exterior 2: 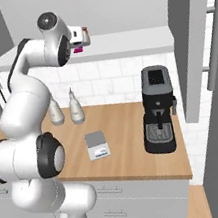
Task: Pick the bar and place it on the digital scale for weighing, and close the cabinet.
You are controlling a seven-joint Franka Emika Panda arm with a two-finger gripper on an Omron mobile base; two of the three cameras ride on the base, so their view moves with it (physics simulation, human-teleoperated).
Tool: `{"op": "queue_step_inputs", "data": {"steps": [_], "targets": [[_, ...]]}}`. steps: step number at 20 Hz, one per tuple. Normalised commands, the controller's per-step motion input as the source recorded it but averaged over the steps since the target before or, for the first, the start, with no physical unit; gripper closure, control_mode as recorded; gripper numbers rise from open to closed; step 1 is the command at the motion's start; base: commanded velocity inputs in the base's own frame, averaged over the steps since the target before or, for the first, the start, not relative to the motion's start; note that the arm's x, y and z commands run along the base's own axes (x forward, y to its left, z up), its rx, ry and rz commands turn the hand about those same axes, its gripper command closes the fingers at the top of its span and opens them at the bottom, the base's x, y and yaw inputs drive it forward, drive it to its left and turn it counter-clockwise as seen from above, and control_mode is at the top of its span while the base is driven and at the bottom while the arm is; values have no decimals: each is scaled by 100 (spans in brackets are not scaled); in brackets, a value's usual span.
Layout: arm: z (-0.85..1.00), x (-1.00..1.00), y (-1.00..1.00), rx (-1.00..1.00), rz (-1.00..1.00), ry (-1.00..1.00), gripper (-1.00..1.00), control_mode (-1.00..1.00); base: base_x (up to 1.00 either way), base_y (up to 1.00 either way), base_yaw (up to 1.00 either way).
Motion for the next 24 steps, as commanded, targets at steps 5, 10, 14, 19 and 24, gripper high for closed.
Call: {"op": "queue_step_inputs", "data": {"steps": [5, 10, 14, 19, 24], "targets": [[-21, 24, 0, 0, 0, 0, -100, -100, 0, 0, 0], [-13, 26, -6, 0, 0, 0, -100, -100, 0, 0, 0], [-5, 33, -1, 0, 0, 0, -100, -100, 0, 0, 0], [-3, 41, -1, 0, 0, 0, -100, -100, 0, 0, 0], [0, 44, -5, 0, 0, 1, -100, -100, 0, 0, 0]]}}
